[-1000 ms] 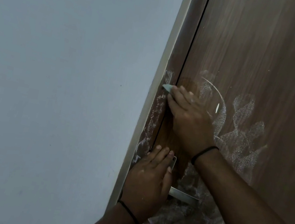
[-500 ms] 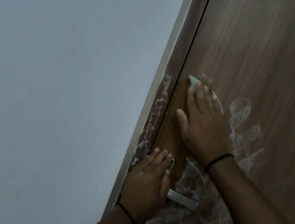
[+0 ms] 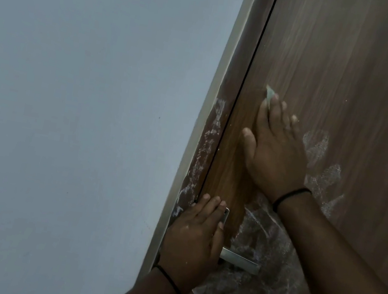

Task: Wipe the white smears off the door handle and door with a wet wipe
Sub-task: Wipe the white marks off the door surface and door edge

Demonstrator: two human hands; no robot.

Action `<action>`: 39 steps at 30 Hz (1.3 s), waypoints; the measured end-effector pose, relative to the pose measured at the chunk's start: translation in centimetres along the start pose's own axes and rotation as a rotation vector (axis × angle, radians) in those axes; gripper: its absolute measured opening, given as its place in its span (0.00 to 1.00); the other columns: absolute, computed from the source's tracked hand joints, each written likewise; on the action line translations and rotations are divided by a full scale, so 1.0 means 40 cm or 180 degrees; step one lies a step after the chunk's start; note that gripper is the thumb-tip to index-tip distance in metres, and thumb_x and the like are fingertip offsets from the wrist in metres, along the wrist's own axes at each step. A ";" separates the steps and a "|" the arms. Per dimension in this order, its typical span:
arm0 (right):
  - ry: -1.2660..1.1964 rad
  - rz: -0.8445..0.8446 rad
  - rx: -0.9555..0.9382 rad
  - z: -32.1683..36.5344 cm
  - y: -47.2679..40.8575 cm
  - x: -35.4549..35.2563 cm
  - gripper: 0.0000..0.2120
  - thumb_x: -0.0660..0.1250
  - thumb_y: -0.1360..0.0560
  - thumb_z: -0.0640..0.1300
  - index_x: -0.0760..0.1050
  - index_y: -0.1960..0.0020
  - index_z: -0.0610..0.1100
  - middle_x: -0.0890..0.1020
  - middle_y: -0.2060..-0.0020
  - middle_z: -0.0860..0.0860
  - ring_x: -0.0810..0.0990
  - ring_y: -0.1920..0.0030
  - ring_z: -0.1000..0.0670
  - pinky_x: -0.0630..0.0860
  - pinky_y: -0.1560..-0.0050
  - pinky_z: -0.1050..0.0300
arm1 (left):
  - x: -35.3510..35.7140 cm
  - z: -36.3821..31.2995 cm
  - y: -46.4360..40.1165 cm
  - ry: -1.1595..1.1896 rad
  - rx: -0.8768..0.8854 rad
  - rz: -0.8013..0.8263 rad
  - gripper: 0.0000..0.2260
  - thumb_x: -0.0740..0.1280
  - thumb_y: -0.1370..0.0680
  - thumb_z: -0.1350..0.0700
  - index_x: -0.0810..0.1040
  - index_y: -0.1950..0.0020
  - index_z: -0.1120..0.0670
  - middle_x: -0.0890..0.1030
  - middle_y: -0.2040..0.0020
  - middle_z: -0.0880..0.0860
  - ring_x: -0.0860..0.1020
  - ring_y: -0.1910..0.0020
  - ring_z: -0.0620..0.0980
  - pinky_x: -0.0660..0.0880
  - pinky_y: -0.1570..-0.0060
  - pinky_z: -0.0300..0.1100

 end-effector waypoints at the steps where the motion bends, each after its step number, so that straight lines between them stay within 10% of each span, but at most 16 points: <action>1: -0.0034 0.0029 0.0049 0.004 -0.015 0.000 0.31 0.44 0.16 0.57 0.45 0.20 0.40 0.45 0.20 0.43 0.44 0.20 0.46 0.43 0.21 0.48 | 0.001 -0.002 0.001 0.0003 -0.0018 -0.0010 0.18 0.59 0.21 0.52 0.80 0.34 0.54 0.79 0.34 0.50 0.75 0.32 0.49 0.74 0.37 0.45; 7: -0.0108 0.0275 -0.0609 0.069 0.112 0.050 0.30 0.45 0.16 0.56 0.49 0.20 0.42 0.49 0.20 0.46 0.45 0.20 0.49 0.45 0.20 0.48 | 0.006 0.000 0.004 -0.0061 -0.0044 -0.0001 0.17 0.63 0.21 0.54 0.79 0.34 0.54 0.79 0.34 0.51 0.75 0.32 0.50 0.74 0.36 0.46; 13: -0.0094 -0.0048 0.0238 -0.021 0.087 0.013 0.30 0.42 0.16 0.56 0.48 0.20 0.40 0.48 0.20 0.43 0.46 0.20 0.46 0.45 0.20 0.47 | 0.012 -0.007 0.004 -0.0078 0.0012 -0.0042 0.17 0.64 0.22 0.56 0.80 0.35 0.56 0.80 0.35 0.53 0.75 0.32 0.51 0.76 0.37 0.49; 32: -0.0001 0.0459 -0.0616 0.018 0.271 0.082 0.28 0.42 0.16 0.55 0.53 0.20 0.42 0.51 0.20 0.48 0.46 0.20 0.51 0.48 0.20 0.49 | 0.046 -0.002 0.007 -0.0072 0.0055 0.0181 0.22 0.56 0.20 0.53 0.71 0.27 0.56 0.71 0.27 0.52 0.67 0.26 0.50 0.69 0.30 0.52; 39: -0.0123 0.0361 -0.0030 -0.021 0.238 0.058 0.31 0.37 0.17 0.58 0.47 0.20 0.42 0.47 0.20 0.47 0.43 0.20 0.50 0.44 0.20 0.48 | 0.046 -0.004 0.006 -0.0063 0.0045 0.0292 0.23 0.55 0.21 0.54 0.72 0.27 0.56 0.71 0.27 0.52 0.66 0.25 0.50 0.68 0.29 0.50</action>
Point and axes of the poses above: each hand's wrist, its own y-axis away from the middle knuckle, its own x-axis out of the palm, z = x × y, the point moved 8 cm from there along -y, towards the middle knuckle
